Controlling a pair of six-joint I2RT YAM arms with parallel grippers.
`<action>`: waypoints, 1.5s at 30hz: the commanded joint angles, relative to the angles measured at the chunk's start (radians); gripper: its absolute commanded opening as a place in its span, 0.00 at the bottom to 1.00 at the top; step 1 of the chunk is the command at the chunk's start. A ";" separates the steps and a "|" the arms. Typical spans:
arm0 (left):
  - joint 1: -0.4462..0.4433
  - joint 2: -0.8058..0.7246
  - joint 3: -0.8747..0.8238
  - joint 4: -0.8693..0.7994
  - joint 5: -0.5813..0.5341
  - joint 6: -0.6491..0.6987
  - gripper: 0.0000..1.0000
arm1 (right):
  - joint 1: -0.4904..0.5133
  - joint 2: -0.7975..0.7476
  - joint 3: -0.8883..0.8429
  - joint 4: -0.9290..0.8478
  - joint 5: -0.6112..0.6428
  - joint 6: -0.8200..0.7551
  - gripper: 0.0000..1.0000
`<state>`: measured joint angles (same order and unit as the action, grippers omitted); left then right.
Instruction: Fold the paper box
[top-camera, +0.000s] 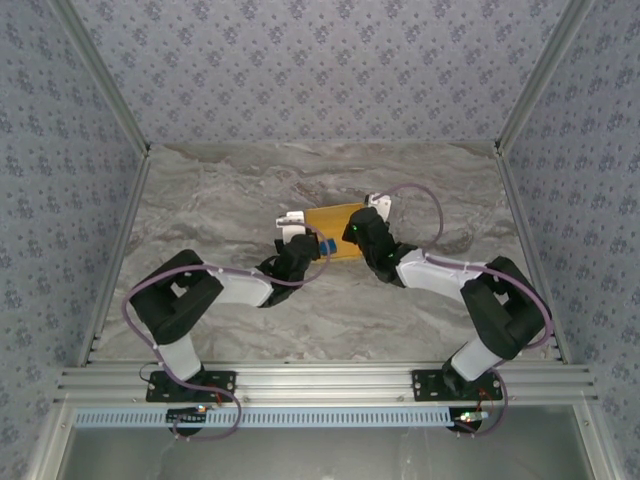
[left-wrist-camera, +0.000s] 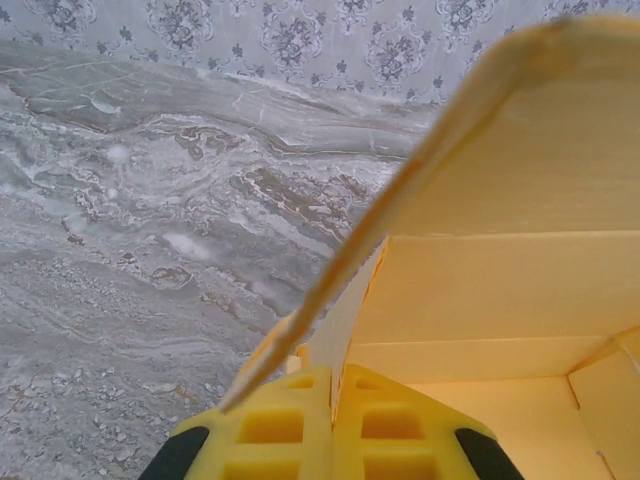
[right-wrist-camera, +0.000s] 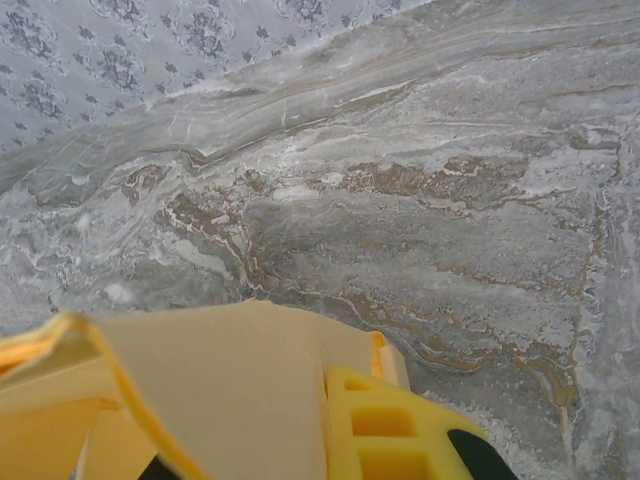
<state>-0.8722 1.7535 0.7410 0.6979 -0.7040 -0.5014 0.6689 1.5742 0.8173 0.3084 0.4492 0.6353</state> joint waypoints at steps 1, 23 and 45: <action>0.028 0.025 -0.012 0.002 -0.100 -0.032 0.00 | -0.030 0.014 0.011 0.029 0.060 0.014 0.04; -0.040 0.073 -0.136 0.145 -0.175 0.018 0.00 | 0.016 -0.005 -0.205 0.211 0.074 -0.069 0.05; -0.054 0.073 -0.166 0.157 -0.203 0.068 0.00 | 0.065 -0.066 -0.257 0.195 0.140 -0.086 0.13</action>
<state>-0.9382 1.8076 0.5995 0.9318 -0.8089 -0.4374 0.7452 1.5398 0.5762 0.5808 0.4759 0.5560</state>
